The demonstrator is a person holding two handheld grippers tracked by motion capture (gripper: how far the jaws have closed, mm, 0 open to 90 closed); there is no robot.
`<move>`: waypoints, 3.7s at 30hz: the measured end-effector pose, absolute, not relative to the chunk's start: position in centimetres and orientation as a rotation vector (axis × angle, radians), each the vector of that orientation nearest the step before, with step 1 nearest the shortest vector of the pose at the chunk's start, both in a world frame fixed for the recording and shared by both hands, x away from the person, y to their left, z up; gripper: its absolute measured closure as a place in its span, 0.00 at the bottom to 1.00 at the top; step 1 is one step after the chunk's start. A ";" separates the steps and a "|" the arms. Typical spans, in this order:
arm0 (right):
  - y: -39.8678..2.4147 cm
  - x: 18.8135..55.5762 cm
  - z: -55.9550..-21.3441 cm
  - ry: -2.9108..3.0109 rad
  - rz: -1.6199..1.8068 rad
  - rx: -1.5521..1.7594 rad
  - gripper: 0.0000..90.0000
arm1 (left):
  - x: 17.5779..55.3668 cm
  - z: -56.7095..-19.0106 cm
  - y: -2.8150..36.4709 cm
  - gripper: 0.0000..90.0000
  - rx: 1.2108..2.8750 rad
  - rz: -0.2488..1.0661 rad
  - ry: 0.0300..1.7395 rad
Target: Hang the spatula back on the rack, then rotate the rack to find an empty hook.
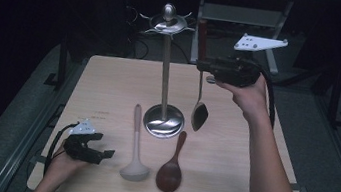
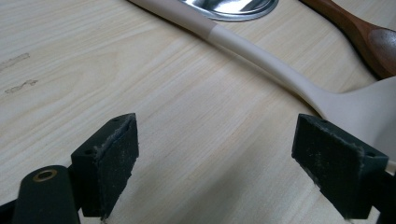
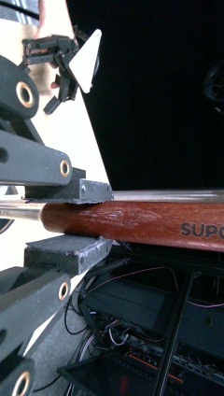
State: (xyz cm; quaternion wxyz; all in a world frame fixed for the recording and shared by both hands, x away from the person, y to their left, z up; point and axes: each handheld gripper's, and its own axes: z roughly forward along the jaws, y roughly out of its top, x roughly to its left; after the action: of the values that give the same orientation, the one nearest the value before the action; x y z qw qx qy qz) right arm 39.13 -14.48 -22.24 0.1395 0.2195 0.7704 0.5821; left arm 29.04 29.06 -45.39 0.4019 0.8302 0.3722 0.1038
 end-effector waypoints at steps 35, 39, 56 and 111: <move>-11.2 40.6 -23.0 2.304 1.613 0.630 0.80 | 28.9 -45.4 28.9 0.16 2.096 0.255 0.937; -11.7 40.3 -22.9 2.270 1.629 0.645 0.63 | 28.9 -45.4 28.9 0.16 2.095 0.254 0.937; -15.5 37.6 -28.8 2.198 1.473 0.852 0.29 | 29.1 -43.9 27.9 0.28 2.145 0.209 0.962; -21.8 29.5 -45.5 2.257 1.113 1.226 0.15 | 37.2 -16.7 20.5 1.00 2.210 0.113 0.588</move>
State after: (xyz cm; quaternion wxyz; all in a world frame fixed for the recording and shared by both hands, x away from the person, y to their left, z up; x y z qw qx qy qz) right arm 29.47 -21.83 -45.54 0.1702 0.4315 0.7946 0.3917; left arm 37.23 20.55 -16.71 0.4134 0.8789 0.2337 0.0448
